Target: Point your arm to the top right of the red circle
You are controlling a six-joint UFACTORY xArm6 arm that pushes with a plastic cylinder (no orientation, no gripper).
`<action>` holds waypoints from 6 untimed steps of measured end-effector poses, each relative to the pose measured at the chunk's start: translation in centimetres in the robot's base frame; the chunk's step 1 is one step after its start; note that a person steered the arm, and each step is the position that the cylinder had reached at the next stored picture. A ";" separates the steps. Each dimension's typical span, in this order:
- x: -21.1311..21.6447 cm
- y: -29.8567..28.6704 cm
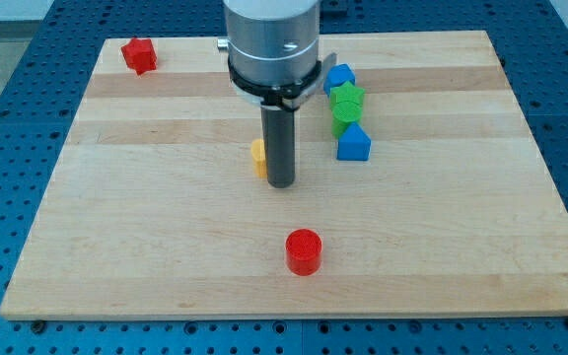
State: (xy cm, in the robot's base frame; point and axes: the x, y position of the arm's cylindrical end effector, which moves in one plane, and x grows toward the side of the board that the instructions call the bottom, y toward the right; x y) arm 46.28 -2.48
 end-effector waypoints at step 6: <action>3.8 5.8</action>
